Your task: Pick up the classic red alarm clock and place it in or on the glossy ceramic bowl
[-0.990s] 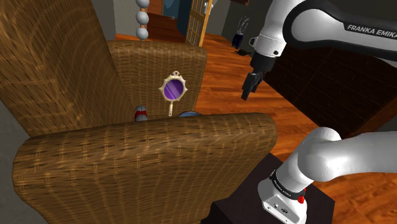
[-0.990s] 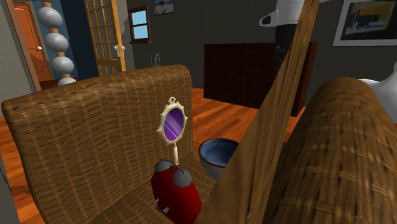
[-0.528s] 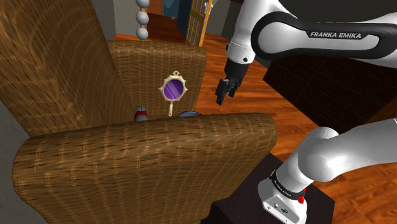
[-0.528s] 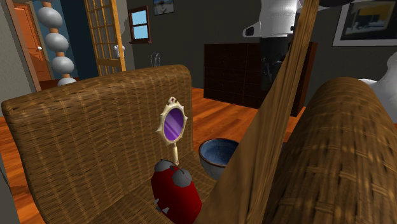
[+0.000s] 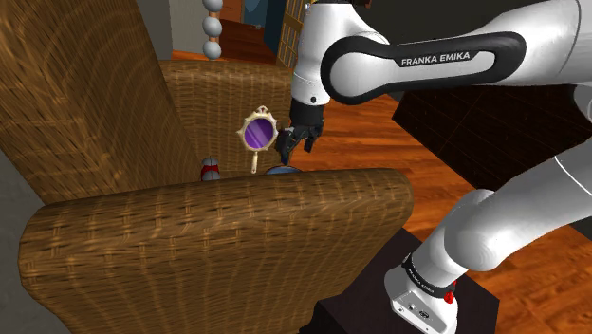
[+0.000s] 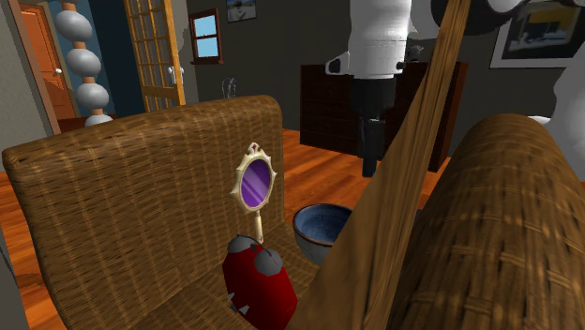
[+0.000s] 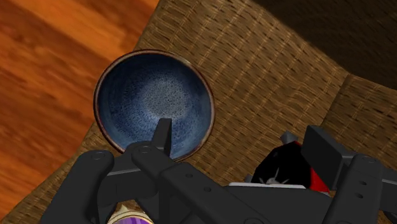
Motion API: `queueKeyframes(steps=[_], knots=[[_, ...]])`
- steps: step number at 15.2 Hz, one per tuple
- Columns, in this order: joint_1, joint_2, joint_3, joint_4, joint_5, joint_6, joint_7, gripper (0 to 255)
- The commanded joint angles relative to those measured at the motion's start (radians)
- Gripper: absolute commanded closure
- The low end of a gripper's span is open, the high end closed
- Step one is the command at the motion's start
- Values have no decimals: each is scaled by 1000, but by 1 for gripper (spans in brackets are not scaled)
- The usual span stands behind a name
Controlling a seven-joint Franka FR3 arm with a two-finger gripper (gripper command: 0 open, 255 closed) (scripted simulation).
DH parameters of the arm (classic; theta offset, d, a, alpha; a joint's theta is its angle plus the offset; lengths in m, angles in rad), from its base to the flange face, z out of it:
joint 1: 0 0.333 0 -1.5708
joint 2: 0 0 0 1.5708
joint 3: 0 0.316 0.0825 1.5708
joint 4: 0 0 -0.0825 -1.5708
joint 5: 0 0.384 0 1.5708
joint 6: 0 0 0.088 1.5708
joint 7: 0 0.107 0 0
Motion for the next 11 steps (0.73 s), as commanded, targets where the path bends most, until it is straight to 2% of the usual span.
queueKeyframes(steps=[1,6,11], knots=[[-2,76,30,44,-25,30,55,0],[10,284,89,192,-124,72,201,0],[61,503,106,378,-247,71,341,0]])
